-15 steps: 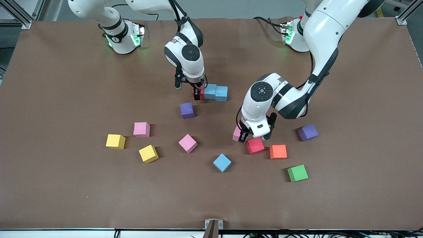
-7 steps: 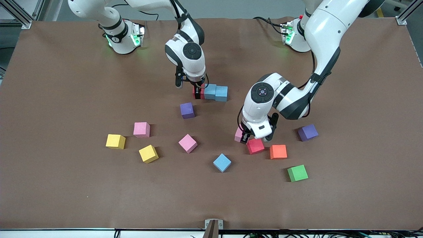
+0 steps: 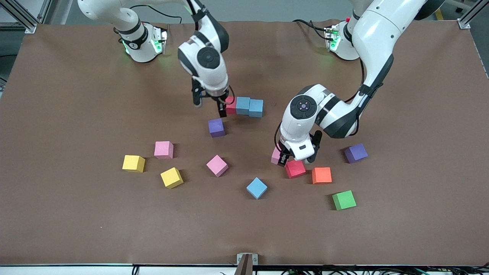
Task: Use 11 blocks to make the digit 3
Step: 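Grasp the purple cube with the right gripper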
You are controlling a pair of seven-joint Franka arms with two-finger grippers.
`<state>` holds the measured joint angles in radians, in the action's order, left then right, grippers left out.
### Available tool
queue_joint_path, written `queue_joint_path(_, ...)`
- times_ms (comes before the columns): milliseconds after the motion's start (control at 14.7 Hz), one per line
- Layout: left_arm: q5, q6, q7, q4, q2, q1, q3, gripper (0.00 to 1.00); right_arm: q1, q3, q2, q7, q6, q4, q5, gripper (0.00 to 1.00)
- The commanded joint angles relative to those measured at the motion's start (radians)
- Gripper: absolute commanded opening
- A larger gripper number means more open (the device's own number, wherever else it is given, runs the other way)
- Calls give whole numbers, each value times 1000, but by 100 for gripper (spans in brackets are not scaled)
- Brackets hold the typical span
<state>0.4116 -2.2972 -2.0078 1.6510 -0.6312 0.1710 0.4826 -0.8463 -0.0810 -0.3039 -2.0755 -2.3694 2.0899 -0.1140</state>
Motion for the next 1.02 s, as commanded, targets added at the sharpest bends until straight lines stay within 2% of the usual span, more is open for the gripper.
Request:
queue_joint_path(0, 12, 25, -6, -7, 18, -4, 4, 38, 88, 10, -41, 127, 3, -59, 30, 100)
queue_joint_path(273, 13, 25, -6, -8, 18, -4, 2, 38, 90, 12, -185, 143, -1, -166, 36, 100)
queue_joint_path(818, 13, 25, -5, -8, 15, -8, 2, 38, 81, 13, -216, 147, -2, -163, 33, 98)
queue_joint_path(886, 13, 25, -5, -8, 15, -8, 2, 38, 85, 13, -216, 153, -5, -163, 33, 84)
queue_joint_path(955, 13, 25, -5, -8, 16, -8, 4, 38, 90, 13, -216, 166, -13, -163, 33, 47)
